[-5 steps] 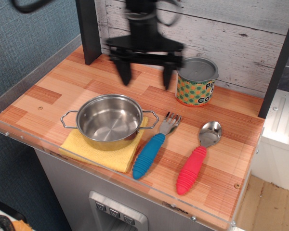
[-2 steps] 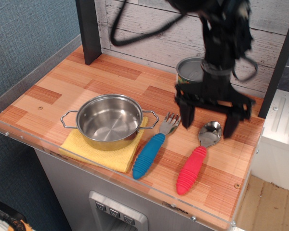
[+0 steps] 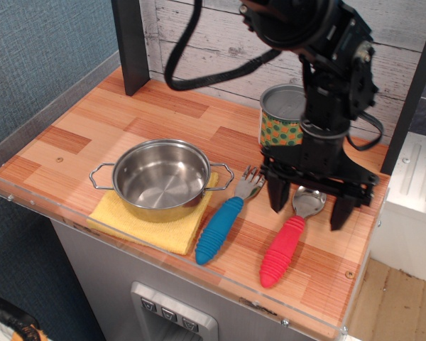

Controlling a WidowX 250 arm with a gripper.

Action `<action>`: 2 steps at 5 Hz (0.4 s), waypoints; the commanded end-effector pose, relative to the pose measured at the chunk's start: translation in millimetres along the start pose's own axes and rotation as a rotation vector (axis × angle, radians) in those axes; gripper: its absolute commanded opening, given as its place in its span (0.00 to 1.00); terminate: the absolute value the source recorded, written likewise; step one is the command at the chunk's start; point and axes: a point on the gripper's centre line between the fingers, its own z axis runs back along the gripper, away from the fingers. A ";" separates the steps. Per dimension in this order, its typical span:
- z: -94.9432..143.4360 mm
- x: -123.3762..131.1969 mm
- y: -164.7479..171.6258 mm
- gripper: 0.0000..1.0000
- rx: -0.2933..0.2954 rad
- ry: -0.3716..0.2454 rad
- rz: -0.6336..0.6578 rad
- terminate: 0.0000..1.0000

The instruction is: Move the red spoon from right to left side of the pot

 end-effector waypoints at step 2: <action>-14.2 -7.7 -7.2 0.00 0.009 0.012 0.000 0.00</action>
